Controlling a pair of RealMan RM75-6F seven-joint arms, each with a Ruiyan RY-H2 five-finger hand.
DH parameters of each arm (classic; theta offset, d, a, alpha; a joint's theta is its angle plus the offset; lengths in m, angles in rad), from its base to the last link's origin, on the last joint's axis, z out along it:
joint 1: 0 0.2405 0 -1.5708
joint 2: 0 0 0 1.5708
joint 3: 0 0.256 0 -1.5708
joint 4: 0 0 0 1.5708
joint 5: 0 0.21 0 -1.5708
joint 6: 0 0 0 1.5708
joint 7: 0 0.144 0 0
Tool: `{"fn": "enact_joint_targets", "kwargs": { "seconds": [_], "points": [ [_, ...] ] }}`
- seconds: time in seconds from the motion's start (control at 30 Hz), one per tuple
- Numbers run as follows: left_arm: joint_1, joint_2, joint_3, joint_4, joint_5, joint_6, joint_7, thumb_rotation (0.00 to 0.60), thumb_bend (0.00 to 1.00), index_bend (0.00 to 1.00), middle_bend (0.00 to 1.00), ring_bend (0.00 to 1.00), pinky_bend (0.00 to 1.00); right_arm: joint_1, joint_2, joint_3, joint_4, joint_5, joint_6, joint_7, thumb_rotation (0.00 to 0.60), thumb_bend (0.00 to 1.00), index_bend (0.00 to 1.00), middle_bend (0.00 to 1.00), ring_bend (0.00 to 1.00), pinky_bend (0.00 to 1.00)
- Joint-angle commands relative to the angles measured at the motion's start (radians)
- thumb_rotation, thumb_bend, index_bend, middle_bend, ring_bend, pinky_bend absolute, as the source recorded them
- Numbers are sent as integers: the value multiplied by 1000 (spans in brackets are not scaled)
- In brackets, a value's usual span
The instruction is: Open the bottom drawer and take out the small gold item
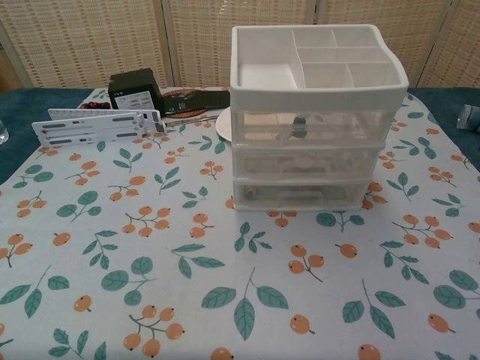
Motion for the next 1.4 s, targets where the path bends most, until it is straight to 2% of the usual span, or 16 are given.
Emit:
{"fn": "enact_joint_targets", "kwargs": {
  "seconds": [0.03, 0.27, 0.63, 0.77, 1.0, 1.4],
  "points": [
    [-1, 0, 0, 3, -1, -3, -2, 600, 248, 87, 0, 33, 69, 70, -12, 18, -52, 89, -165, 185, 600, 541, 143, 814, 982, 1000],
    [-3, 0, -1, 10, -2, -7, -9, 600, 248, 87, 0, 32, 69, 139, -66, 49, -39, 162, -324, 338, 600, 613, 140, 839, 1000, 1000],
    [0, 5, -2, 12, -2, -4, -18, 600, 248, 87, 0, 32, 69, 224, -188, 151, 21, 315, -549, 593, 600, 704, 68, 843, 1000, 1000],
    [0, 7, -1, 9, 0, -3, -17, 600, 247, 87, 0, 32, 69, 247, -238, 173, 61, 355, -584, 610, 600, 705, 17, 838, 1000, 1000],
    [1, 12, -2, 1, 4, 3, -14, 600, 248, 87, 0, 32, 69, 302, -311, 215, 123, 466, -638, 613, 600, 706, 1, 835, 1000, 1000],
    [5, 16, -1, -1, -2, 1, -12, 600, 247, 87, 0, 32, 69, 389, -382, 233, 194, 586, -678, 533, 600, 709, 1, 832, 1000, 1000]
  ]
}}
